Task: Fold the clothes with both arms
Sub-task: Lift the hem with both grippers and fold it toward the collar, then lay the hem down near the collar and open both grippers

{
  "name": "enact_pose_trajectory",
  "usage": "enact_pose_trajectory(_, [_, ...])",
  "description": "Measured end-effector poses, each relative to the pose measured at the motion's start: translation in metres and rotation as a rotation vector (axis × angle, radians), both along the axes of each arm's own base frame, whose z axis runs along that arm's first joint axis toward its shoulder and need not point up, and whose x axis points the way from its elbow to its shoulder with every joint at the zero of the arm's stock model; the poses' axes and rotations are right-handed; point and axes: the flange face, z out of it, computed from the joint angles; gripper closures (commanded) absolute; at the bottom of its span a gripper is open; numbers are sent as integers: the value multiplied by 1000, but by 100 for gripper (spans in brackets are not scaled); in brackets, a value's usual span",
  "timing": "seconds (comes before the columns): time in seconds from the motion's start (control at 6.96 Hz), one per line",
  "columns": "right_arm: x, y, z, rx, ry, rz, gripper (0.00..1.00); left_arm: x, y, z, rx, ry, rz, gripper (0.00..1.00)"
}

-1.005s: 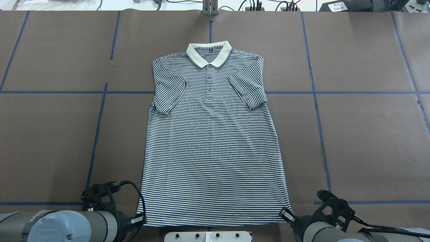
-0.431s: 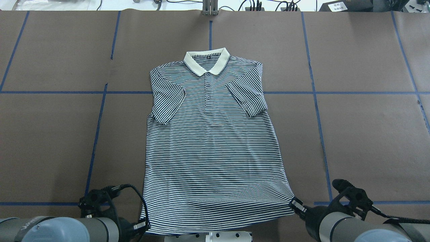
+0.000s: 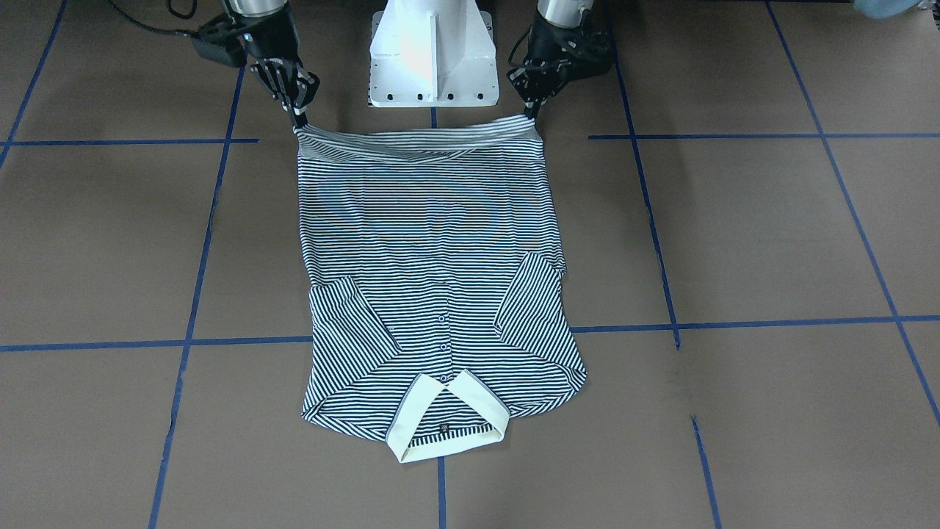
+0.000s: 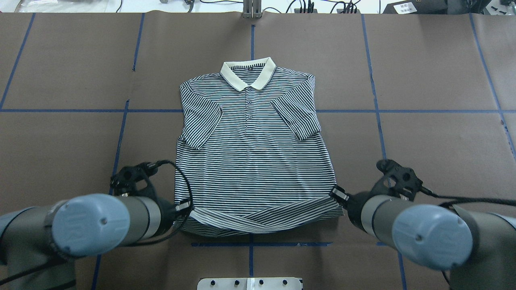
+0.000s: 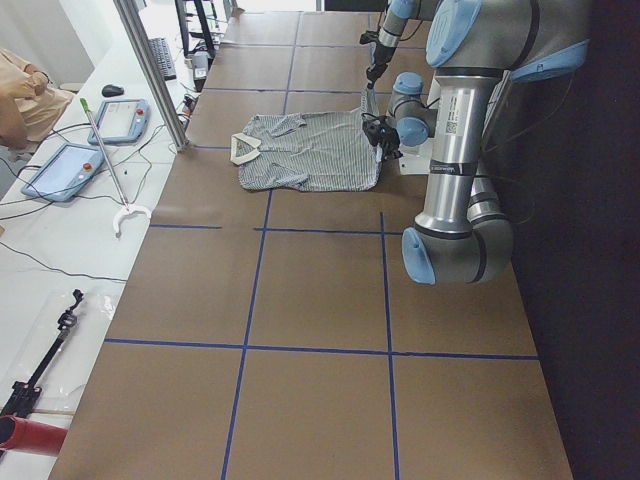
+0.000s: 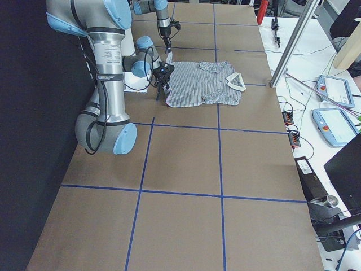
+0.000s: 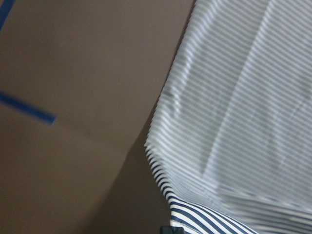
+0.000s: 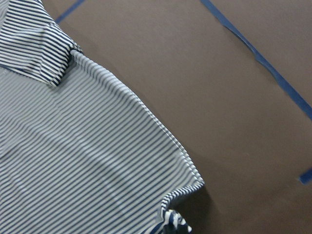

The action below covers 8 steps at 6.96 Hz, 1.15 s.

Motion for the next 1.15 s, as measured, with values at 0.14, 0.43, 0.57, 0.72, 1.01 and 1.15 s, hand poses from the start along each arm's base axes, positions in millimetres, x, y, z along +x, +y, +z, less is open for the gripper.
enact_pose_trajectory(0.14, [-11,-54,-3,19,29,-5,100,5,-51,1,60,-41,-31,100])
enact_pose_trajectory(0.43, [-24,-162,3,37,113,19,100,-11,-142,21,145,-104,-99,100])
enact_pose_trajectory(0.57, [-28,-215,7,34,164,29,100,-10,-185,37,165,-116,-140,100])
enact_pose_trajectory(0.72, [-36,-262,8,30,197,32,100,-1,-223,53,176,-122,-172,100])
enact_pose_trajectory(1.01, [-59,-329,14,30,181,46,100,12,-274,86,204,-129,-217,100])
enact_pose_trajectory(1.15, [-64,-352,18,25,172,51,100,10,-288,95,231,-144,-227,100])
